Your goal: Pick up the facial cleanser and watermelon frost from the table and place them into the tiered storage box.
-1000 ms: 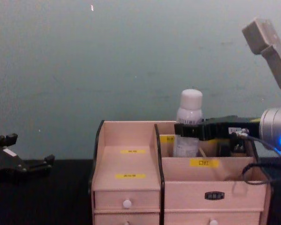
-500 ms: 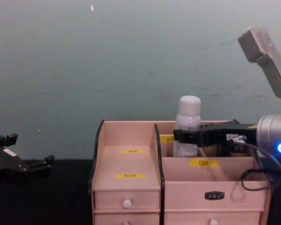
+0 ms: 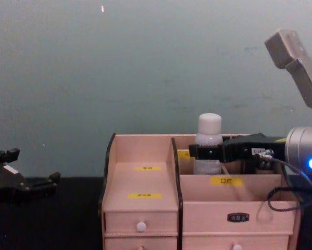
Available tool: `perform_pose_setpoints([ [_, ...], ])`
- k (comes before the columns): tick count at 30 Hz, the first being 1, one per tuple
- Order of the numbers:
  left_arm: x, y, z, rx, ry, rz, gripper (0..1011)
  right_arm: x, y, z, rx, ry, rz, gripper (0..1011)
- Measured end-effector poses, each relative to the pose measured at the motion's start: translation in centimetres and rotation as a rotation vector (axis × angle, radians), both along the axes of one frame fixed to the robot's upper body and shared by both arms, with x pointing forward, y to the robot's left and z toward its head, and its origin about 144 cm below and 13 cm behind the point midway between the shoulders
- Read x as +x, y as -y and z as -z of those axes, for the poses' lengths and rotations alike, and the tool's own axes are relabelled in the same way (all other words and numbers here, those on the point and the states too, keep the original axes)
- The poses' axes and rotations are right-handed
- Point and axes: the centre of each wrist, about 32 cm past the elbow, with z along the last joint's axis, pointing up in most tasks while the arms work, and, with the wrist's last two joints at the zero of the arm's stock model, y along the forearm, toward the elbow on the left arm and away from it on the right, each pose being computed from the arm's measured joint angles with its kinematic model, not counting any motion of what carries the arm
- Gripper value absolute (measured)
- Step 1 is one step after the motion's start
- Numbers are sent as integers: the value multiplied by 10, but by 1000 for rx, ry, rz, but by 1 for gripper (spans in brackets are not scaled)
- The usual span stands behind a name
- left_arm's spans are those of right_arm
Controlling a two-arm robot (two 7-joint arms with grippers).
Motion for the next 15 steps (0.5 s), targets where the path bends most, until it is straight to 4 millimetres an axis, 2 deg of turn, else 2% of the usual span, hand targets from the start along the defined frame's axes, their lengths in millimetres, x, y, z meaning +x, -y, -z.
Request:
perform_pose_setpoints([
  [3,0,0,0,0,0,0,1001,0,0,0,0,0,0,965],
  [6,0,0,0,0,0,0,1001,0,0,0,0,0,0,1000],
  [15,0,0,0,0,0,0,1001,0,0,0,1,0,0,1000],
])
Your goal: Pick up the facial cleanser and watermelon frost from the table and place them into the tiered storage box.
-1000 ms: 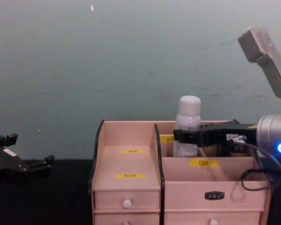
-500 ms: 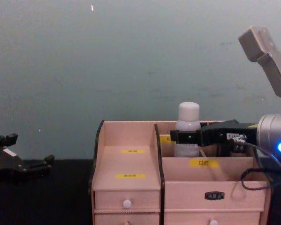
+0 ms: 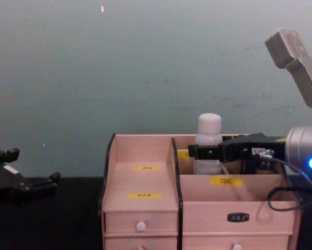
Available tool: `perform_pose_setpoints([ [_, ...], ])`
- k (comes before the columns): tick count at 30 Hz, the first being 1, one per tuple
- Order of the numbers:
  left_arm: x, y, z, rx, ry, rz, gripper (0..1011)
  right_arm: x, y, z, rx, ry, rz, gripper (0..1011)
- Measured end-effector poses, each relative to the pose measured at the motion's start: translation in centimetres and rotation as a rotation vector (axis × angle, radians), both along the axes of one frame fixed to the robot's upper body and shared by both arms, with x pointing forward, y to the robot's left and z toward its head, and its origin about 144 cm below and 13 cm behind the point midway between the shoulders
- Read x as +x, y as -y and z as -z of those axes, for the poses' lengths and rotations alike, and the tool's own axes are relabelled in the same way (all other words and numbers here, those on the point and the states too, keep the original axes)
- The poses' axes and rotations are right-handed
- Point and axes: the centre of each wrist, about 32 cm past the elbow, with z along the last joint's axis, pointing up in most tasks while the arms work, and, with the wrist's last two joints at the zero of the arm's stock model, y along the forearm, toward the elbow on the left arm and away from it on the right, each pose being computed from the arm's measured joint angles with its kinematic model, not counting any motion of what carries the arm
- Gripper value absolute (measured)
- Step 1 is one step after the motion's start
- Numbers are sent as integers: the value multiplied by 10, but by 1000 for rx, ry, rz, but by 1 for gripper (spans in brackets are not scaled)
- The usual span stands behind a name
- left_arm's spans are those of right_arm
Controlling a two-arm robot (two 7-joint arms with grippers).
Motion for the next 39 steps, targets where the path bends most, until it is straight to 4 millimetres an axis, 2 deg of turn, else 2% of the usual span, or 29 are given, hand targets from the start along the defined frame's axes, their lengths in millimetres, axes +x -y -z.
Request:
perform_pose_setpoints([
  [7,0,0,0,0,0,0,1001,-7,4,-6,16,28,-12,1000],
  [13,0,0,0,0,0,0,1001,-27,16,-15,25,63,-31,1000],
  [20,0,0,0,0,0,0,1001,-62,39,-17,31,63,-83,1000],
  [31,0,0,0,0,0,0,1001,-133,76,-8,-12,-13,-165,1000],
  [39,0,0,0,0,0,0,1001,-163,88,-3,-76,-95,-204,1000],
])
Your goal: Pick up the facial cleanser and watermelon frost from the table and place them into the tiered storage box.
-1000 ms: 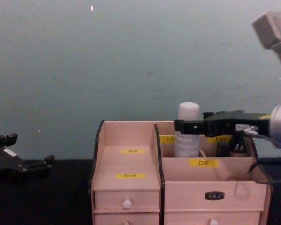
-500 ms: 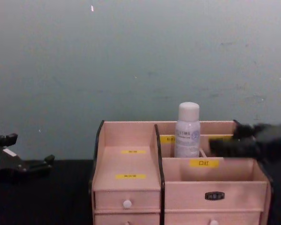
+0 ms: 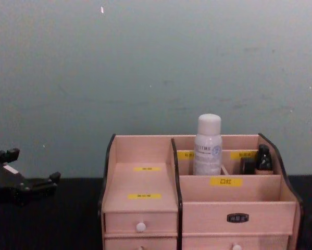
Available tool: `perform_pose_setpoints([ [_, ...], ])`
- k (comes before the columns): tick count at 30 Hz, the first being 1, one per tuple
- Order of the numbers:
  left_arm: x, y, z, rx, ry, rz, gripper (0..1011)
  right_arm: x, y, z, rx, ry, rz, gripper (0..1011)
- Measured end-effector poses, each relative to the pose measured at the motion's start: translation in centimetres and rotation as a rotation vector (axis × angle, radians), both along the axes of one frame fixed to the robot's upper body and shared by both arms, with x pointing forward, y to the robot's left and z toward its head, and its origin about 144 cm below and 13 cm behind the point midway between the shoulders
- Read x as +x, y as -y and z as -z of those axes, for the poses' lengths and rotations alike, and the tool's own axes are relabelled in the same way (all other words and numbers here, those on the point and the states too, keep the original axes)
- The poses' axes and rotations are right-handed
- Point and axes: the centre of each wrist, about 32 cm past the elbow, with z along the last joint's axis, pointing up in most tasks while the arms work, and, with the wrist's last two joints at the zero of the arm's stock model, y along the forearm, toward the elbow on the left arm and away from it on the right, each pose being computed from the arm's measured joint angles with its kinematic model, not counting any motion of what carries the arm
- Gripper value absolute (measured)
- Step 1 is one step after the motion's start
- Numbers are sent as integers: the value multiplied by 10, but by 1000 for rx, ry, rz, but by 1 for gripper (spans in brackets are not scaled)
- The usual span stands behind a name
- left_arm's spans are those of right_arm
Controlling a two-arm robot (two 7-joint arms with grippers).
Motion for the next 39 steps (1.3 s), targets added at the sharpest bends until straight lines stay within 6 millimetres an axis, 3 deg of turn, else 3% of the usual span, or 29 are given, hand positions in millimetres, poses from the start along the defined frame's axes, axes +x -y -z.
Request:
perform_pose_setpoints([
  [12,0,0,0,0,0,0,1001,-13,4,2,-103,-60,-21,1000],
  [39,0,0,0,0,0,0,1001,-5,-1,14,-192,-88,-7,1000],
])
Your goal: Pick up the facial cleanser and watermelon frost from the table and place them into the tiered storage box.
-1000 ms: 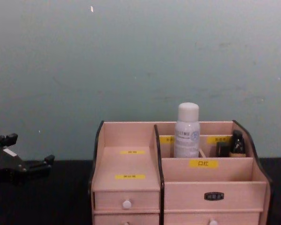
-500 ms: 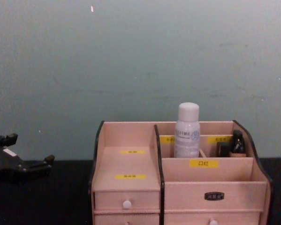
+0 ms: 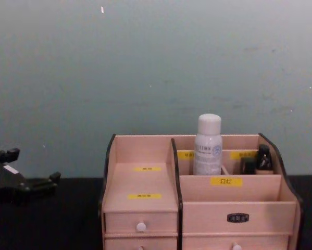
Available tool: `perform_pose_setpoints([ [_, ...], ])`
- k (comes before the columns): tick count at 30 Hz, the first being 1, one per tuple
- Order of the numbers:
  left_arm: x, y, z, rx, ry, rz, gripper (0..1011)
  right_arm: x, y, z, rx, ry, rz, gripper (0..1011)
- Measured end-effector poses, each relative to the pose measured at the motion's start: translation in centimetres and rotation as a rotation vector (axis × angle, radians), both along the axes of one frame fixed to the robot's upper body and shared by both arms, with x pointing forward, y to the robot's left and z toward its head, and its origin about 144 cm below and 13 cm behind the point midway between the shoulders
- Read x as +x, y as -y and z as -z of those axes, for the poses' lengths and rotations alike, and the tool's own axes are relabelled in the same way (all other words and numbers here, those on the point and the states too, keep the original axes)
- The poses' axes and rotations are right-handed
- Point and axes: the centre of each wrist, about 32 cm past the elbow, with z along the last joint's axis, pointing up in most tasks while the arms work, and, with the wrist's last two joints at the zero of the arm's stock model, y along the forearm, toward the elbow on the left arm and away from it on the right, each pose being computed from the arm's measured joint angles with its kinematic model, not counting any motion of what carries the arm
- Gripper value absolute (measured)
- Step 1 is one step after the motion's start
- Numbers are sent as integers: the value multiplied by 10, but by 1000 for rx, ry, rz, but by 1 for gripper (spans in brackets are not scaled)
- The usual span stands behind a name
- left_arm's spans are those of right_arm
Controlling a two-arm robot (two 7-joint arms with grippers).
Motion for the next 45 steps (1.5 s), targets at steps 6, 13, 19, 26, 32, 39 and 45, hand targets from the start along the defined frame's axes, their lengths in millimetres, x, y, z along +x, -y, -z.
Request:
perform_pose_setpoints([
  [6,0,0,0,0,0,0,1001,1,0,2,0,-6,-2,1000],
  [13,0,0,0,0,0,0,1001,2,-1,4,-1,-11,0,1000],
  [19,0,0,0,0,0,0,1001,2,-2,5,-6,-13,9,1000],
  [26,0,0,0,0,0,0,1001,2,-2,5,-7,-13,11,1000],
  [32,0,0,0,0,0,0,1001,2,-2,5,-7,-13,10,1000],
  [39,0,0,0,0,0,0,1001,2,-2,5,-6,-12,9,978],
  [45,0,0,0,0,0,0,1001,2,-2,5,-5,-12,8,817],
])
